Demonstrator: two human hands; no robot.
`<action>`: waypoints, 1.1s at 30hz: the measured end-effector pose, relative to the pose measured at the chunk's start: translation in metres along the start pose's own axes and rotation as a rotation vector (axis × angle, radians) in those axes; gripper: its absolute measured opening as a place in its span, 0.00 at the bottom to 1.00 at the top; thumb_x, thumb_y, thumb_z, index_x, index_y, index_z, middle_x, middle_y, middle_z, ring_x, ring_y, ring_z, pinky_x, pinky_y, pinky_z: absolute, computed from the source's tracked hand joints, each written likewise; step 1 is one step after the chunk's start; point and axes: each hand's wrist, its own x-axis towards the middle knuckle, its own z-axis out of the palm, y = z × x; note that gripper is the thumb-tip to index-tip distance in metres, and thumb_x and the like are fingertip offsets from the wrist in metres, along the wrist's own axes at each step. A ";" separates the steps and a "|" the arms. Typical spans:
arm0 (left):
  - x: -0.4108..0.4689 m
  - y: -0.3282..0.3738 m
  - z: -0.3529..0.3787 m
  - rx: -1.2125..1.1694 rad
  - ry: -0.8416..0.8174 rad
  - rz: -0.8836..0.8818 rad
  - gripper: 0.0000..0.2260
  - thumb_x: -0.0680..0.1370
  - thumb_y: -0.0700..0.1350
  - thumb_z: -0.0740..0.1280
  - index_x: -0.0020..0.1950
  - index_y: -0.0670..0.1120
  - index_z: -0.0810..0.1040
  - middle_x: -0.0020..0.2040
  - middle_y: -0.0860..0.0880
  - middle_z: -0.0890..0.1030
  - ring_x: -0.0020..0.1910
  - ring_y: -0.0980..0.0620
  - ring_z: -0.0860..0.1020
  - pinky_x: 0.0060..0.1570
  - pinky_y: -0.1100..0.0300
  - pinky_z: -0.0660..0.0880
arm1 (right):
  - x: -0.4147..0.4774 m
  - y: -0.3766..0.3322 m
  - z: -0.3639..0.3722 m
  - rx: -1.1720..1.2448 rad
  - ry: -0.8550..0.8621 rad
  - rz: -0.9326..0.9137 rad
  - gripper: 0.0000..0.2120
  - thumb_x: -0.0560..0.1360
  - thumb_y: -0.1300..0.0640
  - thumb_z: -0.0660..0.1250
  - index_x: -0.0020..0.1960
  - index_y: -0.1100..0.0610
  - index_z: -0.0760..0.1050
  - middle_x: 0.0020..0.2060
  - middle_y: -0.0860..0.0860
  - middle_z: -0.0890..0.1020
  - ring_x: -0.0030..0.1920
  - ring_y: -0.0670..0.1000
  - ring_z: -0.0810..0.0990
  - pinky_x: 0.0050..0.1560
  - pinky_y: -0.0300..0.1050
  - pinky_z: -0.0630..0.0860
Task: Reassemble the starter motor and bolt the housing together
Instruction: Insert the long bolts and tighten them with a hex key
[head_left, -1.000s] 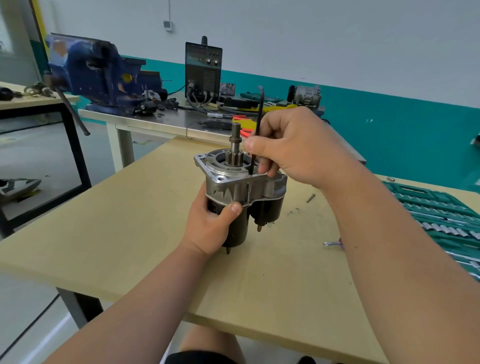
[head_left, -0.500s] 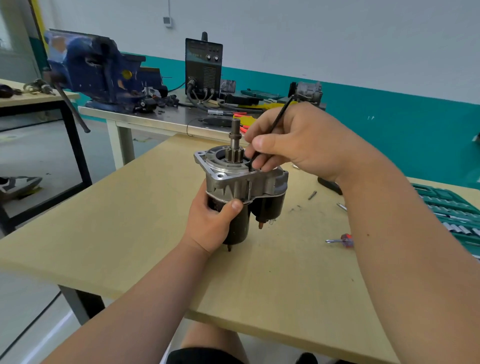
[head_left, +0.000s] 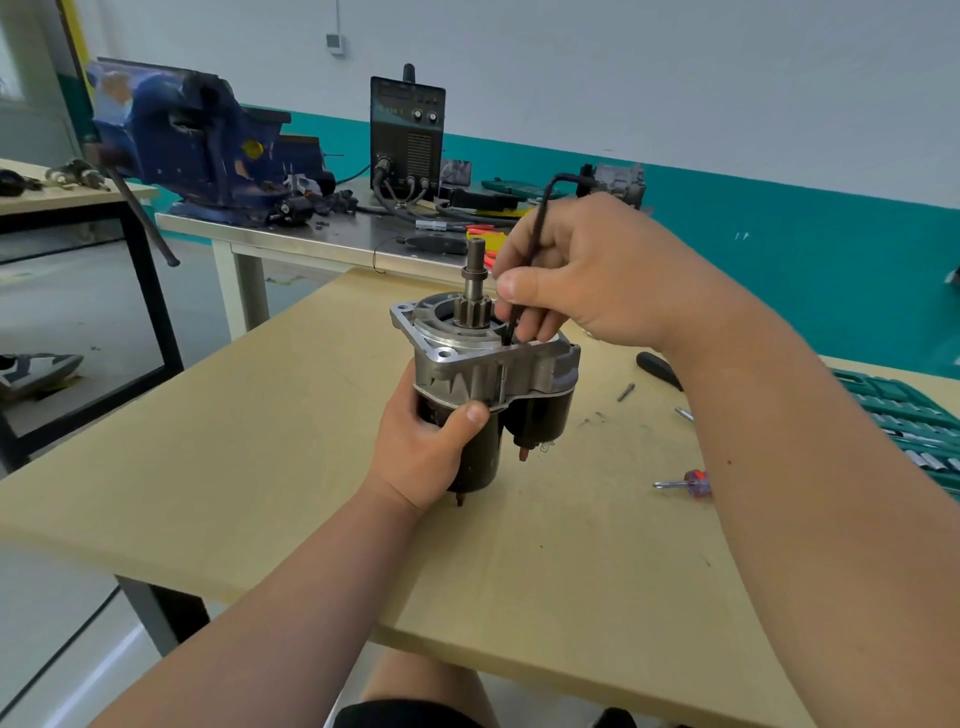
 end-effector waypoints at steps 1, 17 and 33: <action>0.000 0.000 0.000 0.003 0.002 0.001 0.22 0.66 0.60 0.66 0.58 0.58 0.72 0.51 0.72 0.79 0.54 0.70 0.76 0.48 0.76 0.71 | 0.000 -0.001 0.001 -0.020 0.011 -0.013 0.03 0.76 0.59 0.67 0.46 0.53 0.77 0.36 0.47 0.85 0.34 0.46 0.84 0.32 0.37 0.79; -0.001 0.002 0.000 0.031 -0.004 -0.018 0.22 0.64 0.60 0.66 0.58 0.60 0.71 0.51 0.73 0.78 0.53 0.71 0.76 0.46 0.77 0.71 | 0.001 0.012 0.020 0.028 0.423 -0.096 0.20 0.78 0.51 0.60 0.69 0.46 0.63 0.43 0.46 0.79 0.30 0.42 0.79 0.31 0.37 0.75; -0.002 0.003 0.002 0.030 0.000 -0.018 0.21 0.64 0.56 0.66 0.56 0.60 0.72 0.50 0.73 0.78 0.52 0.71 0.76 0.44 0.78 0.71 | 0.012 -0.009 0.013 -0.232 0.720 -0.235 0.21 0.74 0.59 0.64 0.24 0.52 0.62 0.20 0.44 0.62 0.23 0.44 0.63 0.34 0.47 0.73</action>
